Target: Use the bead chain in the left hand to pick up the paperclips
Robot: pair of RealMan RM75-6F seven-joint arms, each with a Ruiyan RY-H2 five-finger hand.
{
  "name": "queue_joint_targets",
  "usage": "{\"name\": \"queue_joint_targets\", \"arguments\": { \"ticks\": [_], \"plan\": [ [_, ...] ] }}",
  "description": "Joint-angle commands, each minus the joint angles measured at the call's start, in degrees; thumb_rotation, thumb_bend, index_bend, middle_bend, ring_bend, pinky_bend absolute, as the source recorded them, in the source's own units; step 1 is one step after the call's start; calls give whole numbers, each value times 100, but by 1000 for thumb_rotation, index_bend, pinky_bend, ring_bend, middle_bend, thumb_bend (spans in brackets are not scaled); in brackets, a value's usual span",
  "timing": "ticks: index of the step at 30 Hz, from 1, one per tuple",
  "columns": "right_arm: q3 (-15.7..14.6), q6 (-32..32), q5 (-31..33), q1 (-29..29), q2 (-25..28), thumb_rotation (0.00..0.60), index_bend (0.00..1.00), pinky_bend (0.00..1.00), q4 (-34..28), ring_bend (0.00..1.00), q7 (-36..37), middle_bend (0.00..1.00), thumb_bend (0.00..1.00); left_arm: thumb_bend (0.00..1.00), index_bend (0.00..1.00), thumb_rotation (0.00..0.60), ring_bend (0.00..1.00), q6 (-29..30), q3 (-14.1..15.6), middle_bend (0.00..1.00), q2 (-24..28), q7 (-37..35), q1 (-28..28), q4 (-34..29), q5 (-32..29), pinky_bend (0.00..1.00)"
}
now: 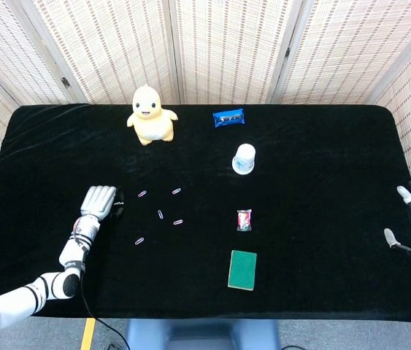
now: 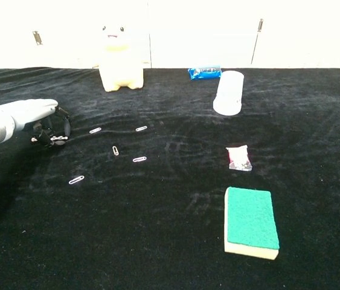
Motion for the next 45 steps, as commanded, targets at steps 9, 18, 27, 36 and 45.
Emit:
{"name": "queue_joint_targets", "arguments": {
  "ticks": [9, 18, 27, 36, 45],
  "plan": [
    [-5, -56, 40, 29, -1, 600, 82, 0, 13, 42, -12, 41, 353, 457, 502, 600, 1000, -109, -4, 1000, -59, -68, 13, 208, 53, 1000],
    [-7, -105, 28, 75, -16, 600, 91, 0, 59, 54, 38, 53, 353, 488, 546, 600, 1000, -215, -23, 1000, -107, -235, 33, 434, 131, 1000],
    [0, -129, 69, 88, -24, 600, 91, 0, 86, 53, 48, 54, 353, 505, 731, 600, 1000, -35, -44, 1000, -186, -493, 95, 627, 420, 1000],
    [27, -245, 164, 140, -40, 600, 91, 0, 133, 57, 64, 54, 353, 521, 757, 600, 1000, 846, -44, 1000, -156, -1502, 330, 681, 1324, 1000],
    [32, -308, 169, 176, -49, 600, 91, 0, 214, 58, 178, 58, 352, 521, 757, 600, 1000, 1271, -126, 1000, 341, -1348, 550, -179, 1438, 1000]
  ]
}}
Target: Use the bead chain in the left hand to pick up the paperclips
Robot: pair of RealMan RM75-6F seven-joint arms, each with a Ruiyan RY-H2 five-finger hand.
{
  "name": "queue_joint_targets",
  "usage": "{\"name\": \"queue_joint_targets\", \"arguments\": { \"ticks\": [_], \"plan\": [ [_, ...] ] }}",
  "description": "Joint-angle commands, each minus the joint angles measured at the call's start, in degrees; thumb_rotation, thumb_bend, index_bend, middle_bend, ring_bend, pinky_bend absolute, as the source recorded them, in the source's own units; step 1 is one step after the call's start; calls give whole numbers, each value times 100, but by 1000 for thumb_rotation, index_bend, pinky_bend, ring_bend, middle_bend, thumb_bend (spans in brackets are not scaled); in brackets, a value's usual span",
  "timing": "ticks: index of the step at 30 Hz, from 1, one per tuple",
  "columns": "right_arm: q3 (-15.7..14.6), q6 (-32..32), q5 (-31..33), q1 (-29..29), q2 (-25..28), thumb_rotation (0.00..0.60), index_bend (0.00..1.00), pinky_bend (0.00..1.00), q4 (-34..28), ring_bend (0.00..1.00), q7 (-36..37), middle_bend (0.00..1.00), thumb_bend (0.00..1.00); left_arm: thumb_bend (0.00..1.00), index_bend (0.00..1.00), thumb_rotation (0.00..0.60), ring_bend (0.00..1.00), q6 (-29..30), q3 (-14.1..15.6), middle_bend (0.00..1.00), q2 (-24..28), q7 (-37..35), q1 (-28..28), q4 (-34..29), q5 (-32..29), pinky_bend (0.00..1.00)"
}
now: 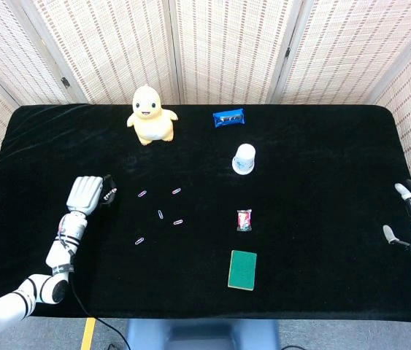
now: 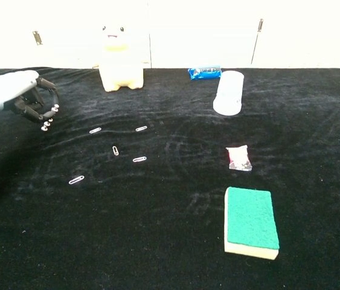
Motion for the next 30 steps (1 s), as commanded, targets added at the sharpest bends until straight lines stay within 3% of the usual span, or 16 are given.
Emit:
{"name": "queue_joint_targets", "arguments": {
  "ticks": [1, 11, 20, 30],
  "plan": [
    [-8, 2, -20, 5, -2, 600, 91, 0, 10, 59, 18, 58, 353, 521, 757, 600, 1000, 177, -26, 1000, 259, 166, 134, -486, 21, 1000],
    [-1, 173, -118, -29, -10, 600, 91, 0, 17, 60, 93, 61, 353, 525, 758, 600, 1000, 737, 21, 1000, 557, 655, 320, -1466, 292, 1000],
    [-22, -220, -243, 205, 6, 600, 91, 0, 285, 65, 676, 71, 353, 528, 758, 600, 1000, 1074, -61, 1000, 444, 1310, 379, -2230, 170, 1000],
    [-49, 429, -581, 3, 72, 600, 91, 0, 246, 67, 1007, 74, 354, 531, 762, 600, 1000, 1494, 81, 1000, 329, 1786, 635, -2871, 140, 1000]
  ]
}}
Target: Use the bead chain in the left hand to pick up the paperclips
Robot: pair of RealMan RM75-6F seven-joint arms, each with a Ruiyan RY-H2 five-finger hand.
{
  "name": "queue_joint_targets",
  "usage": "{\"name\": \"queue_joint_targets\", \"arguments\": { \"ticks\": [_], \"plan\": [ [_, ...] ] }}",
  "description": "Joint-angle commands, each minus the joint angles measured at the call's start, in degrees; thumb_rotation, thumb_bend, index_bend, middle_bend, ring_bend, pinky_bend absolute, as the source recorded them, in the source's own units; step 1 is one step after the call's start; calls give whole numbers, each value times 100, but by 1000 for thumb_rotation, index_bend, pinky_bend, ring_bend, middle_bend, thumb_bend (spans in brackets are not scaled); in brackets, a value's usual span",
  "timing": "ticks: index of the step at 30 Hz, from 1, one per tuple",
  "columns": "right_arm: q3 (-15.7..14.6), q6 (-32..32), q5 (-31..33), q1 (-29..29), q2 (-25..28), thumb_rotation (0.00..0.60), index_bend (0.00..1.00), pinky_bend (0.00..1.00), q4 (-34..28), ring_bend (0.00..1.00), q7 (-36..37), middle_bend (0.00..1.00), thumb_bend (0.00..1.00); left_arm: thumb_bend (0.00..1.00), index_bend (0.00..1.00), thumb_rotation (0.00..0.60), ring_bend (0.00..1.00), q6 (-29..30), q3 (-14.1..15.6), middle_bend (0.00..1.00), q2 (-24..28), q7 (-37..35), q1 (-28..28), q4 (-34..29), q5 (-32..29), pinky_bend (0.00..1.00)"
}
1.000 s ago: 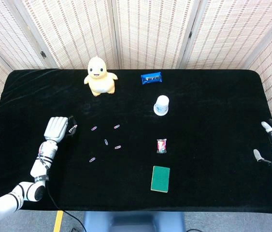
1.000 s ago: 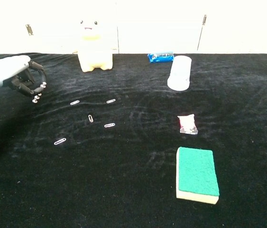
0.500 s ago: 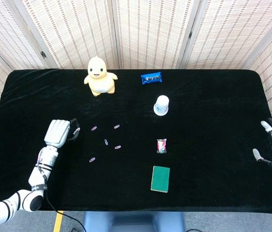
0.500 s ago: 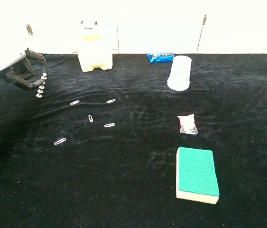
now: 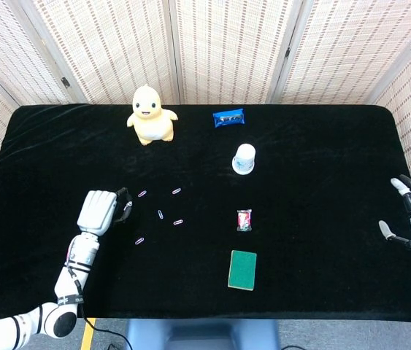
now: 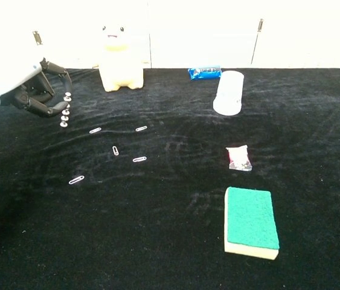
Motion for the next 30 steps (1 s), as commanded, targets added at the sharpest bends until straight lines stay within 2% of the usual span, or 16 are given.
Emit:
{"name": "queue_joint_targets", "arguments": {
  "ticks": [1, 5, 9, 30],
  "plan": [
    [-26, 370, -215, -130, 28, 600, 91, 0, -50, 67, 119, 74, 354, 531, 762, 600, 1000, 113, 120, 1000, -84, 88, 95, -92, 74, 1000],
    [-35, 778, -380, -272, 32, 600, 91, 0, -55, 67, 235, 74, 353, 531, 762, 600, 1000, 229, 280, 1000, -239, 195, 197, -134, 188, 1000],
    [-59, 924, -463, -325, 41, 600, 91, 0, -48, 66, 285, 74, 353, 531, 762, 600, 1000, 334, 377, 1000, -385, 188, 293, -133, 292, 1000],
    [-171, 1014, -631, -352, 95, 600, 91, 0, -77, 61, 438, 74, 353, 532, 762, 600, 1000, 417, 482, 1000, -646, 271, 613, -130, 294, 1000]
  ]
}}
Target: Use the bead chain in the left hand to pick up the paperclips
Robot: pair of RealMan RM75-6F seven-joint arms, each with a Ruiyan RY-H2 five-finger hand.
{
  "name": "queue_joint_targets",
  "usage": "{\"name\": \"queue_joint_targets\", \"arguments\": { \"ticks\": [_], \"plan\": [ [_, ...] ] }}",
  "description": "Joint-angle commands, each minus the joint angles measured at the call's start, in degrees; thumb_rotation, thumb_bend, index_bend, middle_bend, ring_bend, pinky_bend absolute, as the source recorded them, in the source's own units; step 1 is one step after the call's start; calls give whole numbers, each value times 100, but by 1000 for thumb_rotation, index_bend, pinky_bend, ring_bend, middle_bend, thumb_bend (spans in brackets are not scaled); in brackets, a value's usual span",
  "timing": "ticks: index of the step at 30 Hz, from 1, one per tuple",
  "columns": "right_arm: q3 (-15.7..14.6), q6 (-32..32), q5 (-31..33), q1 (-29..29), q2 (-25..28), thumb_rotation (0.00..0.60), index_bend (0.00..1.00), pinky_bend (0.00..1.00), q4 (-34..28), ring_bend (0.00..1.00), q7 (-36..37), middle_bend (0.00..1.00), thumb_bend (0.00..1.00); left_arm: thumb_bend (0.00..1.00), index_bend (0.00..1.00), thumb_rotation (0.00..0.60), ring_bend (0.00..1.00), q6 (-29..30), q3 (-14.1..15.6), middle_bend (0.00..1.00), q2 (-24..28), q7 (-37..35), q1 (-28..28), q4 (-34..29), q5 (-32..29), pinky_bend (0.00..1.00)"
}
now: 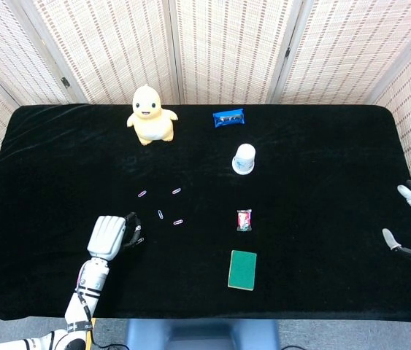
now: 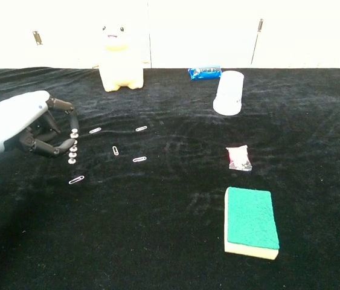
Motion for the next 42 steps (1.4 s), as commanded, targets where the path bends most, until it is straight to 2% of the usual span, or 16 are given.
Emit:
{"name": "queue_joint_targets", "arguments": {
  "ticks": [1, 24, 33, 42],
  "plan": [
    [-16, 53, -41, -20, -4, 600, 91, 0, -11, 59, -18, 74, 353, 532, 762, 600, 1000, -26, 36, 1000, -24, -49, 46, 64, 3, 1000],
    [-99, 580, -327, -215, 37, 600, 63, 0, -73, 50, 93, 74, 353, 540, 766, 600, 1000, -110, 115, 1000, -290, -216, 195, 476, 256, 1000],
    [-48, 597, -180, -261, 31, 600, 62, 0, -77, 51, 90, 75, 353, 540, 766, 600, 1000, -140, -213, 1000, -7, -222, 87, 228, 278, 1000],
    [64, 421, 112, -245, 17, 600, 63, 0, -41, 50, 128, 75, 354, 540, 766, 600, 1000, -702, -522, 1000, 32, -327, -323, 389, 107, 1000]
  ]
}}
